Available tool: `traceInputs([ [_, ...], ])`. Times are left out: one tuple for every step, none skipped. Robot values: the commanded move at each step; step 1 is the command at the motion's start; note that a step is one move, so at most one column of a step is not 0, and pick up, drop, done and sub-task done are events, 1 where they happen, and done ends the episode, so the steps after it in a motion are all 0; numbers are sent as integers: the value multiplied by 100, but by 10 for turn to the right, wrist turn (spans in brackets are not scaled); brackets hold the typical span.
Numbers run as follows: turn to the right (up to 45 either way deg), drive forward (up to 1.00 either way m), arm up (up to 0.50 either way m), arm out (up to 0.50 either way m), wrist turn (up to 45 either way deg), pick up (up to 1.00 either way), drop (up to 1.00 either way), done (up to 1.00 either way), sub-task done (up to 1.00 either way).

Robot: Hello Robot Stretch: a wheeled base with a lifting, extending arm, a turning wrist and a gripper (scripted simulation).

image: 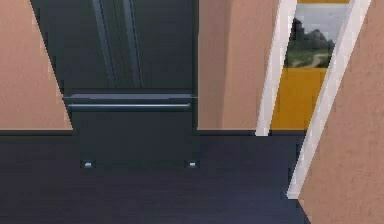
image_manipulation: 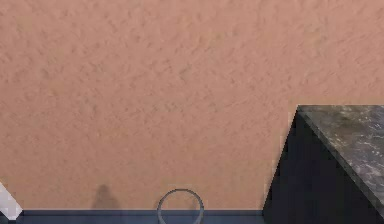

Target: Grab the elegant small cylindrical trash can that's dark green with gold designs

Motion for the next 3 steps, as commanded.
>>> traceInputs([
  [0, 0, 8, 0, 0, 0, 0, 0, 0],
  [0, 0, 0, 26, 0, 0, 0, 0, 0],
  [0, 0, 0, 0, 450, 0, 0, 0, 0],
])
